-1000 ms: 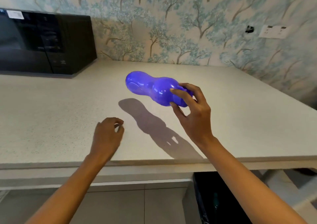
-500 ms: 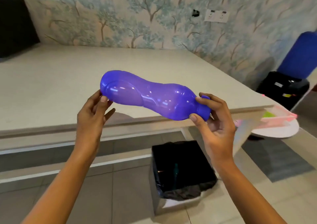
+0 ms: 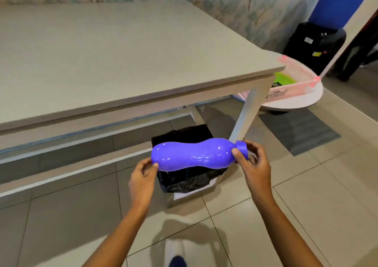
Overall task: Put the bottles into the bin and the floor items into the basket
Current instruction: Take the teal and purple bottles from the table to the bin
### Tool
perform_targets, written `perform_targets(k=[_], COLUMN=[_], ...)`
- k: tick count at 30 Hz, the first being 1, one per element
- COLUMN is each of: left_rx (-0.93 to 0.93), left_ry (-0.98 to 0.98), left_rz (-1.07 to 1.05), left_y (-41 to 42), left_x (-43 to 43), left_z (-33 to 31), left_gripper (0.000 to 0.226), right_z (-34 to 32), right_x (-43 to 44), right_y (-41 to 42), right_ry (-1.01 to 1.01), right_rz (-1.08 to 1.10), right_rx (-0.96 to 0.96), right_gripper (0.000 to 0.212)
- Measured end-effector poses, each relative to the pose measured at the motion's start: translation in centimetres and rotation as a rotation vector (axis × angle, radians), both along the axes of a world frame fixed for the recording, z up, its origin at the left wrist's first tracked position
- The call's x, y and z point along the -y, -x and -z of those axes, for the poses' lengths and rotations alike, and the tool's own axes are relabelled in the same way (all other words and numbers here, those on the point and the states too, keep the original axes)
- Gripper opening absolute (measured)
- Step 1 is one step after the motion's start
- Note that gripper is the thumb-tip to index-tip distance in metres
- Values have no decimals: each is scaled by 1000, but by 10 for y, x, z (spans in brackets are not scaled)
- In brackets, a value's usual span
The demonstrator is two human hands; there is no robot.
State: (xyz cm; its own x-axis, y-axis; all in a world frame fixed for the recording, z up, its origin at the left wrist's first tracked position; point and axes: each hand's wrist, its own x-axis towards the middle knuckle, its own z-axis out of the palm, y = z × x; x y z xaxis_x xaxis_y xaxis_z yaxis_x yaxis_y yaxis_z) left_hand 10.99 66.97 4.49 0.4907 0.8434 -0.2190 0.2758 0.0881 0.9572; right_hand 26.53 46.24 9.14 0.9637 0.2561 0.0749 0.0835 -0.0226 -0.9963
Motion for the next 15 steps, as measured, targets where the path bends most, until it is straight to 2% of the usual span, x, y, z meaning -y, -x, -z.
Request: perform_targets(k=[4,7,12,15], left_rx=[-121,-240,-364,-398], left_ry=[46,47,173,262], left_rz=[15,24,59,25], left_y=[-40,-74,-123,-149], left_x=[-7,-27,-76,-96], left_z=[39,64,141,185], left_gripper=[32,36,42,24], right_z=[63,104,170,225], right_x=[-6,-18,-60,-92], right_y=[-36,-66,-113,-144], right_ry=[152,264,366,454], right_rz=[92,63,41,-7], right_rx=[-182,-324,-436,-548], right_gripper=[35,32,34,35])
